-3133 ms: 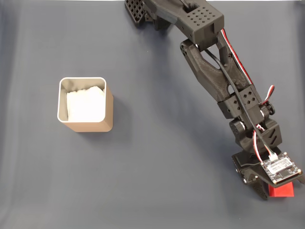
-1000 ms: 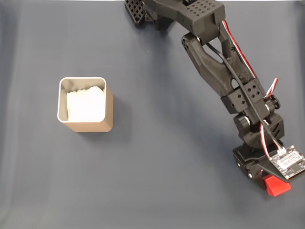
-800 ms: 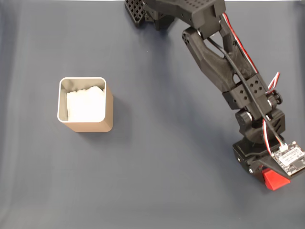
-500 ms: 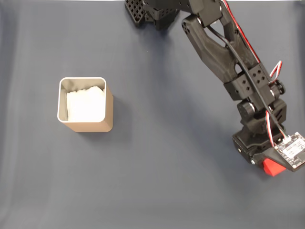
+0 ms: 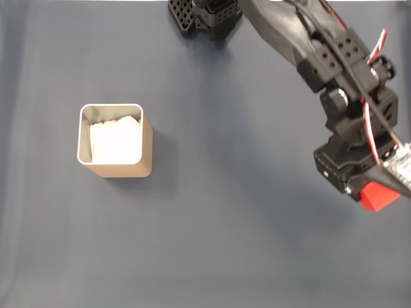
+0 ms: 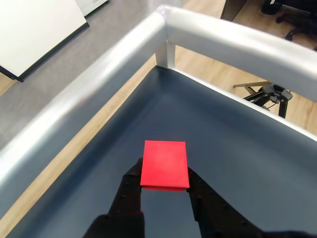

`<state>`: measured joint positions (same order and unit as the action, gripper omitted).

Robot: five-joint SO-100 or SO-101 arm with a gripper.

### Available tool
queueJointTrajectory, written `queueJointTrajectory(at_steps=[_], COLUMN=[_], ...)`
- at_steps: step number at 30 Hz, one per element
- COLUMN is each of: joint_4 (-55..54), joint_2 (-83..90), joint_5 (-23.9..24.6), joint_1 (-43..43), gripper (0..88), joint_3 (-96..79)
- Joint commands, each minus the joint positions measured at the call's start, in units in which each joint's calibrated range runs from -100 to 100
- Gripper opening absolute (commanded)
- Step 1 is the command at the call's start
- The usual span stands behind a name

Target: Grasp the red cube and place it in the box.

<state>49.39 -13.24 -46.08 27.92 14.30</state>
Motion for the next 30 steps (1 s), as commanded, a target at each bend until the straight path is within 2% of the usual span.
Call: queueJointTrajectory(at_steps=[1,12,30], joint_4=[3.09,9.66,9.82], joint_2=[8.09,18.39,42.02], joint_5=[-0.63,-1.27,0.1], joint_1=[-0.13,-2.26,-13.19], gripper=[11.7,11.8,11.3], joint_3=[3.11,2.2,-24.14])
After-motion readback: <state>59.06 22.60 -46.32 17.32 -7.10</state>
